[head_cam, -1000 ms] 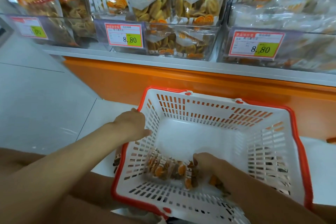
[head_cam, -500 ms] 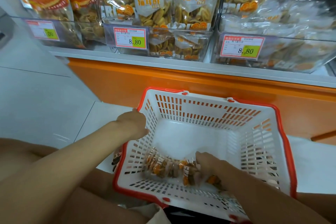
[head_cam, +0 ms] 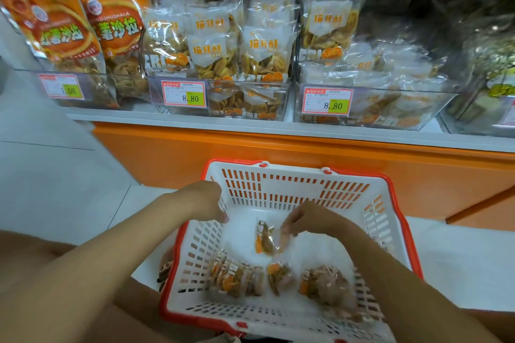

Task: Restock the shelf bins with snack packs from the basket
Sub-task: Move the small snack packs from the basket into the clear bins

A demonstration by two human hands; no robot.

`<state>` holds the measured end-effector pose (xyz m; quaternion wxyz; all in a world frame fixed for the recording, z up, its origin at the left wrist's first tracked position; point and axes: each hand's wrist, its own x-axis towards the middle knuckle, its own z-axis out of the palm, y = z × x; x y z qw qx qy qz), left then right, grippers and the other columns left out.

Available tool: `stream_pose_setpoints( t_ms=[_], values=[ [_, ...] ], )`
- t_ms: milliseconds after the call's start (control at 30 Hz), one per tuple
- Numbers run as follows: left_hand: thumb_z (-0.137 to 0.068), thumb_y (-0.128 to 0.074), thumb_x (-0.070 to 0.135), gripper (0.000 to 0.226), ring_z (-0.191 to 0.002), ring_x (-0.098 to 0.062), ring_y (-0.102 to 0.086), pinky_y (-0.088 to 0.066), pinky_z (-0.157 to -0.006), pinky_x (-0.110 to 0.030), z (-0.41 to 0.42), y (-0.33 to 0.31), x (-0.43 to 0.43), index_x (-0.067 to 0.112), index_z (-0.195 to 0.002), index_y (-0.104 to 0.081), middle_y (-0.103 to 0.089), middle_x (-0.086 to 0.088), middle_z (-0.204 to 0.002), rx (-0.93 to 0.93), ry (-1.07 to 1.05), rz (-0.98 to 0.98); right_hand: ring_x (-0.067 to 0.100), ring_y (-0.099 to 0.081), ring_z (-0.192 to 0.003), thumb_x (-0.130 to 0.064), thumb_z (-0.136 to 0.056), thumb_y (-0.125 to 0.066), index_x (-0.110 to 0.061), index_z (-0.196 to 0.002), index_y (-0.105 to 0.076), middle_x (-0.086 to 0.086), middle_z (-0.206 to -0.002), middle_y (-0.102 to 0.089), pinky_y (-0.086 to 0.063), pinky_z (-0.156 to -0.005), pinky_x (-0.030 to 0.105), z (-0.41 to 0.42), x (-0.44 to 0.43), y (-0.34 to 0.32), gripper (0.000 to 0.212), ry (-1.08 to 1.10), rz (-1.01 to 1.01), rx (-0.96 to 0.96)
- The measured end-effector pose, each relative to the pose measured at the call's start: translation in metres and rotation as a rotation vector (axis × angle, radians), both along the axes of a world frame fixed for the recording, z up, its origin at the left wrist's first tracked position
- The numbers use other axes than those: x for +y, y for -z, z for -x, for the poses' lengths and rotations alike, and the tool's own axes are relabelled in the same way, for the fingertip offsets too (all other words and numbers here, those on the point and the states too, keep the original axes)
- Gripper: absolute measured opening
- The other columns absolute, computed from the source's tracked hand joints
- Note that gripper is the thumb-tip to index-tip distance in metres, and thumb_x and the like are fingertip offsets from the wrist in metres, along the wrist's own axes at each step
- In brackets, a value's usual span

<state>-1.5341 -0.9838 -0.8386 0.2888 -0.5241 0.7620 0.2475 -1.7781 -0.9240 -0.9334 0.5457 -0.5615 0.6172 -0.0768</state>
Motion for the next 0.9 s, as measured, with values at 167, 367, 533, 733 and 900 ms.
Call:
stream_pose_setpoints(
  t_ms=[167,367,533,733,900],
  values=[
    [-0.076,-0.076,0.043,0.063,-0.109,-0.010,-0.062,-0.048,-0.098,-0.029,0.028,-0.029,0.008,0.024,-0.132,-0.053,-0.064,0.004,-0.118,0.575,-0.117,-0.204,0.006,-0.067,-0.084,-0.021,-0.087,-0.068,-0.021,-0.096,-0.074,-0.010,-0.090,-0.072,-0.050,-0.075,0.015,0.021,-0.015,-0.107,0.011,-0.132,0.166,-0.030],
    [-0.084,-0.067,0.029,0.031,-0.076,-0.013,-0.072,-0.054,-0.067,-0.020,0.056,-0.056,0.020,0.009,-0.107,-0.067,-0.075,-0.007,-0.088,0.920,-0.199,-0.303,0.002,-0.066,-0.071,-0.014,-0.081,-0.071,-0.016,-0.096,-0.074,-0.003,-0.078,-0.072,-0.048,-0.065,0.009,0.028,-0.002,-0.177,0.015,0.157,0.464,-0.262],
    [-0.091,-0.060,0.019,0.026,-0.080,-0.015,-0.072,-0.057,-0.074,-0.022,0.066,-0.072,0.013,0.002,-0.110,-0.065,-0.073,-0.014,-0.095,1.149,-0.385,-0.235,0.015,-0.070,-0.090,-0.032,-0.084,-0.061,-0.020,-0.109,-0.067,0.003,-0.100,-0.073,-0.056,-0.077,0.023,0.034,0.008,-0.180,0.028,0.506,0.405,-0.453],
    [-0.074,-0.067,0.046,0.041,-0.091,-0.025,-0.071,-0.052,-0.093,-0.046,0.068,-0.089,0.001,0.016,-0.102,-0.068,-0.075,-0.005,-0.092,1.245,-0.418,-0.080,0.012,-0.057,-0.066,-0.044,-0.063,-0.072,-0.020,-0.071,-0.072,0.000,-0.068,-0.065,-0.047,-0.068,0.024,0.016,0.003,-0.181,0.025,0.499,0.404,-0.423],
    [-0.086,-0.062,0.046,0.023,-0.087,-0.002,-0.061,-0.046,-0.076,-0.018,0.052,-0.102,-0.023,0.024,-0.093,-0.066,-0.067,0.013,-0.091,1.055,-0.343,0.522,0.008,-0.049,-0.055,-0.041,-0.068,-0.070,-0.015,-0.077,-0.065,-0.002,-0.059,-0.056,-0.039,-0.055,0.017,0.037,0.002,-0.193,0.029,0.561,0.528,-0.427]
  ],
)
